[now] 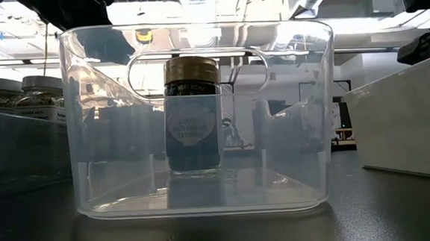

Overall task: Sort spices by type
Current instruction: Put the top red seasoning can into the white bin

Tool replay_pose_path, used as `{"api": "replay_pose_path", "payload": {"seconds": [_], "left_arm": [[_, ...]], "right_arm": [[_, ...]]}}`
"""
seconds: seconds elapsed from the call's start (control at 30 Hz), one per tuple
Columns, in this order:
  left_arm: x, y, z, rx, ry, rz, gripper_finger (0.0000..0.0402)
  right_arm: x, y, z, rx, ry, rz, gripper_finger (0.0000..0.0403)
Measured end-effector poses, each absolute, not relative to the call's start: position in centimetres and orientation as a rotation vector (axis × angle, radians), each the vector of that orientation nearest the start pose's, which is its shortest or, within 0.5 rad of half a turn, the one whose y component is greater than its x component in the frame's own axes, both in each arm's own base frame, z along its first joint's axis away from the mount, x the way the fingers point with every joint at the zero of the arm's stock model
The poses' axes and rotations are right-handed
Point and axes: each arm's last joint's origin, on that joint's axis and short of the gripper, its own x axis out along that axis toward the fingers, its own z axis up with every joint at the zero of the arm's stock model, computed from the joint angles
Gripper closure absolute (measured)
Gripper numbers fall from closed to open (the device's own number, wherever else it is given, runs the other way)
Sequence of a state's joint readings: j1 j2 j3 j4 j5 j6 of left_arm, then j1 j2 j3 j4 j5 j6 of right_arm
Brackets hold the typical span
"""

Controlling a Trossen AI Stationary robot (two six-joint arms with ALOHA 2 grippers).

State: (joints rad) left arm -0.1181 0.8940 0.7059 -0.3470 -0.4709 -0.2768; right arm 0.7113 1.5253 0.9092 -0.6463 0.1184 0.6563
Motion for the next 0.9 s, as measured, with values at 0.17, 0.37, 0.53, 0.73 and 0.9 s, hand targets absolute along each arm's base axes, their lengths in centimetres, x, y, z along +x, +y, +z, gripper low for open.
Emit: {"api": "replay_pose_path", "payload": {"seconds": [0.17, 0.37, 0.53, 0.73, 0.9], "left_arm": [[18.7, -0.9, 27.5, -0.111, 0.464, 0.412, 0.0150], [18.7, -0.9, 27.5, -0.108, 0.465, 0.411, 0.0150], [18.7, -0.9, 27.5, -0.108, 0.465, 0.411, 0.0150], [18.7, -0.9, 27.5, -0.108, 0.465, 0.411, 0.0150], [18.7, -0.9, 27.5, -0.108, 0.465, 0.411, 0.0150]], "right_arm": [[20.8, 17.4, 18.3, 0.047, 1.260, 0.104, 0.0143], [20.6, 17.3, 18.7, 0.048, 1.256, 0.106, 0.0142], [20.4, 17.2, 19.0, 0.052, 1.252, 0.109, 0.0142], [20.2, 17.0, 19.6, 0.065, 1.236, 0.116, 0.0142], [20.0, 16.8, 20.4, 0.081, 1.211, 0.129, 0.0142]]}}
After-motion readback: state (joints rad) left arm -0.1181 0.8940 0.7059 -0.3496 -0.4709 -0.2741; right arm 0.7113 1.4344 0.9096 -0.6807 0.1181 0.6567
